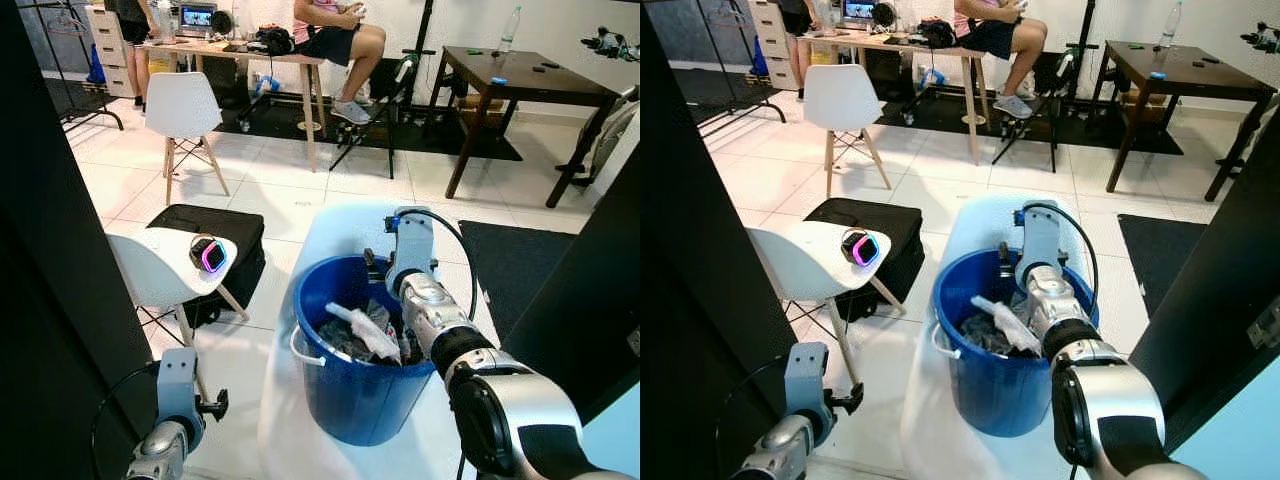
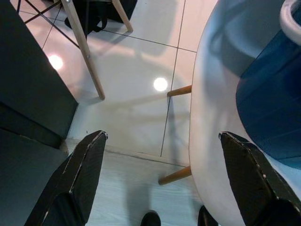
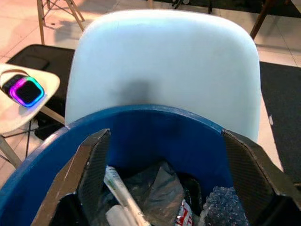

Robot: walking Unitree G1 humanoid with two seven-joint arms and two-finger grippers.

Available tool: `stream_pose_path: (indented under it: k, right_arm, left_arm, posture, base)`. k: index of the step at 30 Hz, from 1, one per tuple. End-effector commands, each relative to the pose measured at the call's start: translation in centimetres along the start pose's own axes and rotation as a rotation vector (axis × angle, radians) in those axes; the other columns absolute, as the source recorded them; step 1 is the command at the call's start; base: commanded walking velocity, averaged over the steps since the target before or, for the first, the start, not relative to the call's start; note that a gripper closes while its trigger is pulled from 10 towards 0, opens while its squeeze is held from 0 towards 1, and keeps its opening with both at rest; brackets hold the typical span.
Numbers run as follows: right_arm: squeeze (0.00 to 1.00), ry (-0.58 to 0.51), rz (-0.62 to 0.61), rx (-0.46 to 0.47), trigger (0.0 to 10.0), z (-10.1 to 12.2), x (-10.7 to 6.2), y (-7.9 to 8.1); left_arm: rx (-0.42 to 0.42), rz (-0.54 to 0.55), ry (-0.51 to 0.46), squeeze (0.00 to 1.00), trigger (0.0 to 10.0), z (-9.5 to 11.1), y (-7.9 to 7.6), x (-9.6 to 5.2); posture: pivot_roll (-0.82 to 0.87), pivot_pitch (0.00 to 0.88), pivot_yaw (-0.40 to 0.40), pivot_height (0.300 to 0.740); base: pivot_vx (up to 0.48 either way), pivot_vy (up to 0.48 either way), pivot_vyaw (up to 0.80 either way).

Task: Clean up the room

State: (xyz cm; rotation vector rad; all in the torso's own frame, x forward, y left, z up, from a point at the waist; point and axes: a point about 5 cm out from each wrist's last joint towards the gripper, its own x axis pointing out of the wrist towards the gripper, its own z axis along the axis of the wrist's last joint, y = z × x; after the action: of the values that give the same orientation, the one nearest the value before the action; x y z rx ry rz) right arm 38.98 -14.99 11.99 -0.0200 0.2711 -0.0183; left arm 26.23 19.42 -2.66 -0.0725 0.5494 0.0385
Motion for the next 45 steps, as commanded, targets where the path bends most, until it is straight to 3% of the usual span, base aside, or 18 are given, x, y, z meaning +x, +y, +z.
stream_pose_path:
  k: [1,5,6,7,9,11,12,14,15,16,17,18,21,23,28,31,33,45]
  right_arm:
    - [1.00,0.019,-0.017,0.003,10.0,-0.8,-0.1,-0.6]
    - [1.00,0.009,0.032,0.044,10.0,-1.1,-0.3,-0.6]
    - [0.61,-0.008,0.097,0.079,10.0,-1.2,-0.3,-0.3]
    - [0.00,-0.026,0.153,0.136,10.0,-1.2,-0.4,0.0]
    - [0.00,-0.038,0.186,0.173,10.0,-1.2,-0.5,0.2]
    - [0.00,-0.088,0.258,0.298,10.0,-1.3,-0.8,0.3]
    - [0.00,-0.088,0.258,0.298,10.0,-1.3,-0.8,0.3]
    - [0.00,-0.120,0.293,0.451,10.0,-1.8,-1.1,-0.1]
    - [0.00,-0.120,0.293,0.451,10.0,-1.8,-1.1,-0.1]
    - [0.00,-0.132,0.311,0.540,10.0,-2.2,-1.3,-0.4]
    - [0.00,-0.132,0.311,0.540,10.0,-2.2,-1.3,-0.4]
    - [0.00,-0.147,0.346,0.614,10.0,-2.7,-1.6,-0.7]
    - [0.00,-0.166,0.388,0.663,10.0,-3.2,-1.9,-0.9]
    - [0.00,-0.217,0.491,0.716,10.0,-3.7,-2.7,-1.2]
    - [0.00,-0.236,0.679,0.773,10.0,-4.8,-4.0,-1.8]
    - [0.00,-0.229,0.704,0.766,10.0,-5.2,-4.3,-2.1]
    - [0.00,-0.182,0.734,0.746,10.0,-6.6,-5.0,-2.6]
    - [0.00,0.004,0.659,0.726,10.0,-10.9,-6.3,-2.5]
  left_arm:
    - [0.000,-0.005,-0.016,0.00,10.0,0.5,0.0,0.2]
    - [-0.010,-0.003,-0.007,0.00,10.0,0.6,-0.1,0.3]
    - [-0.016,0.000,0.001,0.00,10.0,0.6,-0.2,0.3]
    - [-0.022,0.004,0.011,0.00,10.0,0.5,-0.2,0.3]
    - [-0.025,0.007,0.017,0.00,10.0,0.4,-0.2,0.3]
    - [-0.043,0.017,0.042,0.00,10.0,0.0,0.0,0.2]
    - [-0.043,0.017,0.042,0.00,10.0,0.0,0.0,0.2]
    - [-0.090,0.041,0.069,0.00,10.0,-0.6,0.5,0.0]
    - [-0.090,0.041,0.069,0.00,10.0,-0.6,0.5,0.0]
    - [-0.116,0.060,0.085,0.00,10.0,-1.0,0.8,-0.1]
    - [-0.116,0.060,0.085,0.00,10.0,-1.0,0.8,-0.1]
    - [-0.131,0.074,0.110,0.00,10.0,-1.5,1.1,-0.4]
    - [-0.127,0.086,0.133,0.00,10.0,-2.1,1.4,-0.6]
    - [-0.140,0.107,0.171,0.00,10.0,-3.1,1.9,-1.0]
    - [-0.141,0.149,0.235,0.00,10.0,-4.8,2.7,-2.0]
    - [-0.139,0.153,0.248,0.00,10.0,-5.2,2.8,-2.2]
    - [-0.125,0.157,0.276,0.00,10.0,-6.0,2.8,-2.6]
    - [-0.093,0.147,0.316,0.00,10.0,-7.2,2.6,-3.2]
  posture:
    - [0.15,0.000,-0.037,0.740]
    - [0.15,0.000,-0.037,0.740]
    - [0.15,0.000,-0.036,0.740]
    - [0.15,0.000,-0.036,0.740]
    - [0.15,0.000,-0.036,0.740]
    - [0.14,0.000,-0.035,0.740]
    - [0.14,0.000,-0.035,0.740]
    - [0.14,0.000,-0.031,0.740]
    - [0.14,0.000,-0.031,0.740]
    - [0.14,0.000,-0.029,0.740]
    - [0.14,0.000,-0.029,0.740]
    - [0.13,0.000,-0.023,0.740]
    - [0.12,0.000,-0.019,0.740]
    - [0.11,0.000,-0.015,0.740]
    - [0.10,0.000,-0.014,0.740]
    - [0.10,0.000,-0.014,0.740]
    - [0.10,0.000,-0.017,0.740]
    - [0.09,0.000,-0.020,0.740]
  base:
    - [0.000,0.000,0.00]
    - [0.000,0.000,0.00]
    - [0.000,0.000,0.00]
    - [0.000,0.000,0.00]
    - [0.000,0.000,0.00]
    - [0.000,0.000,0.00]
    - [0.000,0.000,0.00]
    - [0.000,0.000,0.00]
    - [0.000,0.000,0.00]
    - [0.000,0.000,0.00]
    - [0.000,0.000,0.00]
    - [-0.307,0.000,0.00]
    - [-0.422,0.000,0.00]
    - [-0.480,0.000,0.00]
    - [-0.480,0.000,0.00]
    - [-0.480,0.000,0.00]
    - [-0.480,0.000,0.00]
    - [-0.480,0.000,0.00]
